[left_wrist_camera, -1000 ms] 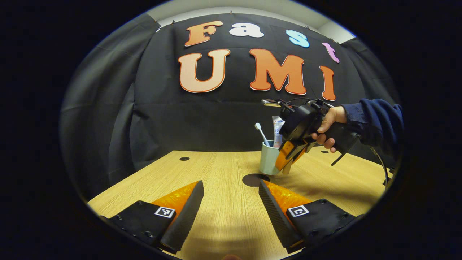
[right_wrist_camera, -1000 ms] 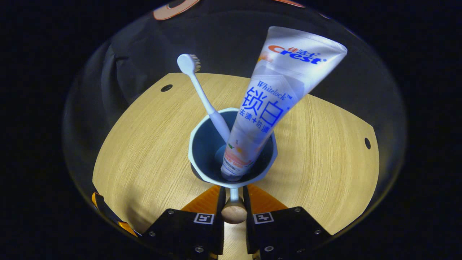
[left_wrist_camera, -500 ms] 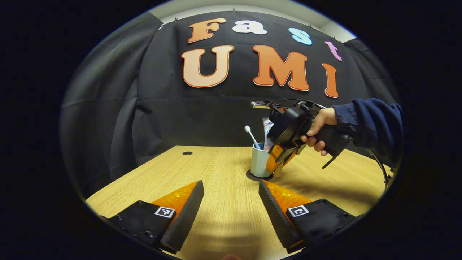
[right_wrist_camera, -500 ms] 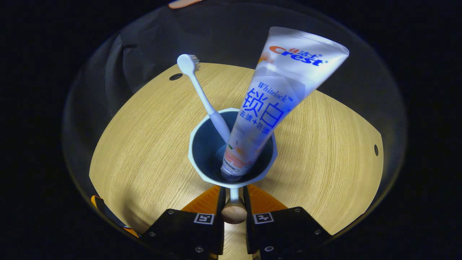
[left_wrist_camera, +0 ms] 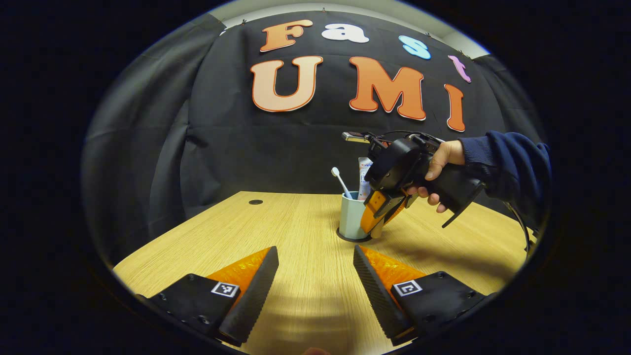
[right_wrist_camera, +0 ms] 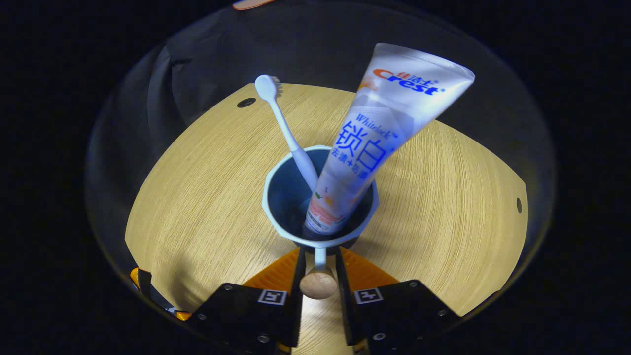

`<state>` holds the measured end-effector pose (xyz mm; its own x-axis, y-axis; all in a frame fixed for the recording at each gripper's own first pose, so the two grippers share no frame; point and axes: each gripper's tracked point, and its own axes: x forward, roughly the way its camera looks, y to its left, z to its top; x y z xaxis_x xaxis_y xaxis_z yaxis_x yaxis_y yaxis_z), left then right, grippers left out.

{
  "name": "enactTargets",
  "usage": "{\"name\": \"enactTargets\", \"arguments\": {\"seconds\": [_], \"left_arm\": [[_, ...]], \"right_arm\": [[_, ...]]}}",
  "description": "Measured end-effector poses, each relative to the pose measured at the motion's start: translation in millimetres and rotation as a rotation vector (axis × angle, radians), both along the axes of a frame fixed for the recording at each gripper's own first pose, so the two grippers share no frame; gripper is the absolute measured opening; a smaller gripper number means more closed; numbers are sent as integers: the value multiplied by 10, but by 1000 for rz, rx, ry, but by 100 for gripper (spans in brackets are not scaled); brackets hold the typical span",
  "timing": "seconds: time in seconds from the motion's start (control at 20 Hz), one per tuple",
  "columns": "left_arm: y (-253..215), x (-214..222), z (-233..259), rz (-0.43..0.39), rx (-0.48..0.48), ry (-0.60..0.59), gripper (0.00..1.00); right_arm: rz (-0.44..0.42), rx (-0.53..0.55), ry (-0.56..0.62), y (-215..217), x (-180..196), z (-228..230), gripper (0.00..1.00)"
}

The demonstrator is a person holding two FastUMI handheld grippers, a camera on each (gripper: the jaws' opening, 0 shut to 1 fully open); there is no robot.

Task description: Put the toothbrush and toothpaste on the desktop into the cup, then pick up the cup and place it on the coaster on the desktop.

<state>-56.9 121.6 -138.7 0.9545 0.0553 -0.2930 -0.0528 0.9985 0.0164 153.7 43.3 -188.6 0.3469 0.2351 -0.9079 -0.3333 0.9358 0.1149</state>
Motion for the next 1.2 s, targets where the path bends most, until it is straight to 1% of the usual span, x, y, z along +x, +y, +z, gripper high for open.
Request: {"name": "enactTargets", "arguments": {"seconds": [0.1, 0.15, 0.2, 0.25, 0.3, 0.4, 0.45, 0.5, 0.7, 0.75, 0.8, 0.85, 0.9, 0.95, 1.1, 1.2], "left_arm": [[-14, 27, -12, -5, 7, 5, 98], [-24, 44, -8, -10, 9, 7, 98], [-36, 55, -8, -13, 11, 7, 98], [-60, 50, -12, -16, 16, 4, 97], [-84, 49, -9, -17, 19, 3, 98], [-136, 80, 31, -19, 20, -3, 98], [-158, 99, 63, -19, 21, -8, 98], [-169, 125, 82, -16, 22, -12, 98], [-243, 201, 199, -12, 12, -27, 97], [-260, 220, 233, -11, 7, -33, 98], [-284, 246, 268, -11, 3, -38, 98], [-306, 280, 311, -12, 2, -44, 98], [-340, 300, 351, -13, 4, -51, 98], [-378, 328, 394, -15, 8, -57, 97], [-518, 404, 462, -33, 19, -70, 97], [-624, 435, 521, -45, 26, -84, 97]], "right_arm": [[12, 17, 7, 2, -89, 26, 50], [11, 34, 6, 3, -116, 51, 55], [8, 49, -2, 3, -124, 74, 63], [6, 58, -14, -25, -124, 119, 67], [1, 67, -30, -69, -131, 157, 72], [-9, 94, -71, -162, -140, 304, 78], [-14, 107, -91, -217, -145, 381, 79], [-22, 118, -115, -278, -151, 443, 82], [-53, 150, -199, -548, -201, 637, 87], [-60, 156, -223, -626, -216, 686, 82], [-71, 160, -252, -711, -224, 739, 87], [-82, 167, -284, -789, -226, 791, 88], [-95, 173, -313, -877, -243, 852, 82], [-112, 178, -340, -963, -250, 902, 88], [-169, 202, -397, -1212, -328, 987, 88], [-214, 217, -462, -1407, -348, 1078, 88]]}}
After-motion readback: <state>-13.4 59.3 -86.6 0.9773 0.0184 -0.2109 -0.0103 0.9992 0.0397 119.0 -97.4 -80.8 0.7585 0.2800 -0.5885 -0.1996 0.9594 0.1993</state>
